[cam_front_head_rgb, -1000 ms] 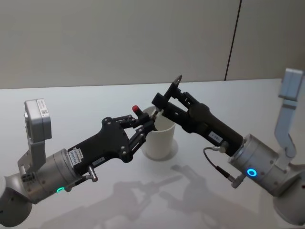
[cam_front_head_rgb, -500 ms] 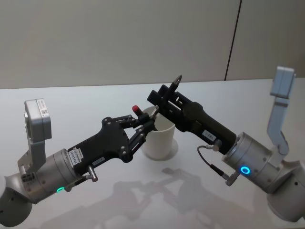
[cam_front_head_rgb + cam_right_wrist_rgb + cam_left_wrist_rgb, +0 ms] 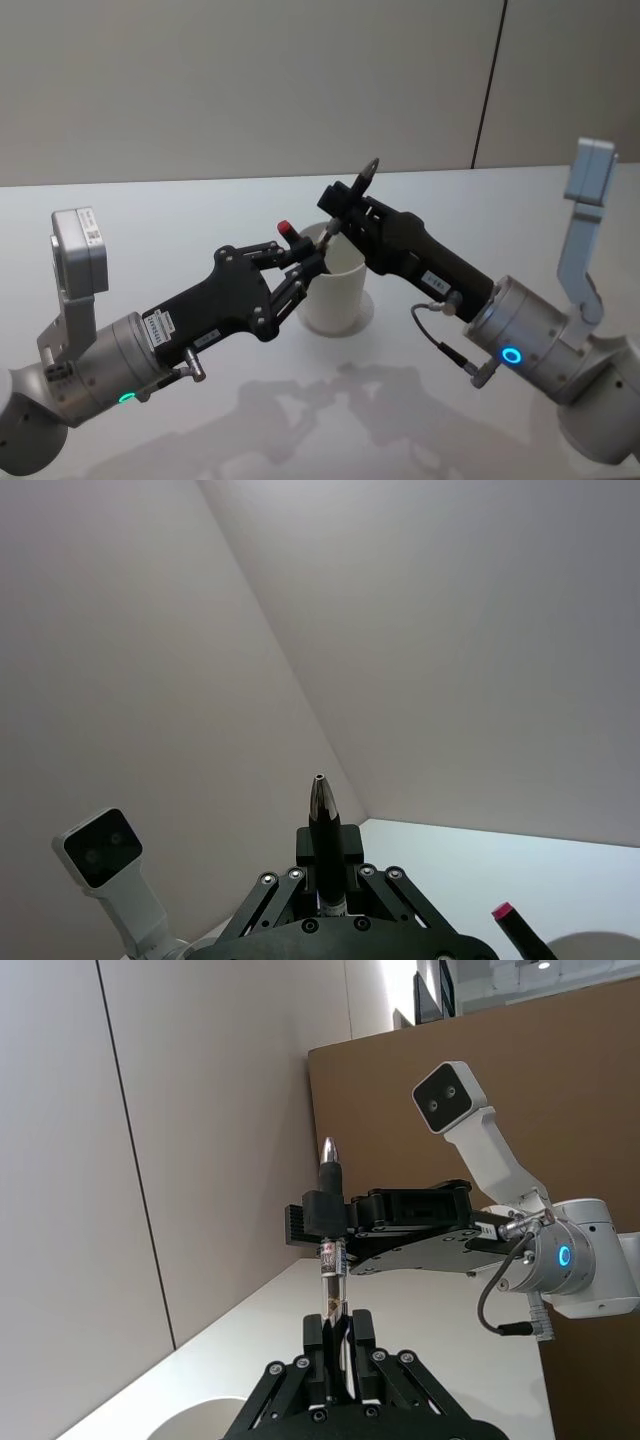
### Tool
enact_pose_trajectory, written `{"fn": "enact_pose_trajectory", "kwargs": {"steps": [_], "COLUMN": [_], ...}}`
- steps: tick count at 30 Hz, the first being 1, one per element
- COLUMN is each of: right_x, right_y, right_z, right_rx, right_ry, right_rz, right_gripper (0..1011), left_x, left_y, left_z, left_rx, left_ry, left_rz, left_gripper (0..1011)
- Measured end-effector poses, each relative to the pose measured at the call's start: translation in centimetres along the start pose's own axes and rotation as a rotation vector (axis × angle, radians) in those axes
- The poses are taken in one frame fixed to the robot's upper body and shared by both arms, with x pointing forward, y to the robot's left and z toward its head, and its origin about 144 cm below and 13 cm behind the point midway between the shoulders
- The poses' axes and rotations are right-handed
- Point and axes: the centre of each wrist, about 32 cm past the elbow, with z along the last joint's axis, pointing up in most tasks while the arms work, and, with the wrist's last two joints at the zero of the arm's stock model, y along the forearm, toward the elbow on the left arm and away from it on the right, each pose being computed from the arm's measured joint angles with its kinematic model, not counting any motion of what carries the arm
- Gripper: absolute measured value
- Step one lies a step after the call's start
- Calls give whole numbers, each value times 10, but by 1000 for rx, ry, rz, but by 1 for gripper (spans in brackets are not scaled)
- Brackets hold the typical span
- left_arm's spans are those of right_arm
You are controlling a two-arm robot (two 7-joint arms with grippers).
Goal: Place the pen into the pen holder.
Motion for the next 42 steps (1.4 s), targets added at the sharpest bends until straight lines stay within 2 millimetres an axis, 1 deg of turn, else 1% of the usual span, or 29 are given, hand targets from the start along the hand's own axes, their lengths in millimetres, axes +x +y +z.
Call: {"fn": "enact_pose_trajectory", "kwargs": {"steps": [25,27,29,30,32,34,35,38,39,41,42], "right_x": [0,0,0,0,0,0,0,0,-1,-1,-1], "right_y": [3,3,3,3,3,3,3,3,3,3,3], "right_z": [-1,0,0,0,0,0,0,0,0,0,0], "right_rx": [11,14,14,14,14,15,15,15,15,16,16], "right_ry": [-10,-11,-11,-11,-12,-12,-13,-14,-14,-15,-16], "right_rz": [-2,-2,-1,-1,-1,-1,-1,0,0,1,1], "right_gripper": [131,131,131,131,131,131,131,131,131,131,131], "left_x": [0,0,0,0,0,0,0,0,0,0,0], "left_y": [0,0,0,0,0,0,0,0,0,0,0], "left_z": [0,0,0,0,0,0,0,0,0,0,0], "left_rx": [-1,2,2,2,2,2,2,2,2,2,2], "left_ry": [0,1,1,1,1,1,1,1,1,1,1], "left_rz": [3,3,3,3,3,3,3,2,2,2,2], "left_gripper": [179,210,283,298,380,419,481,539,602,639,682]}}
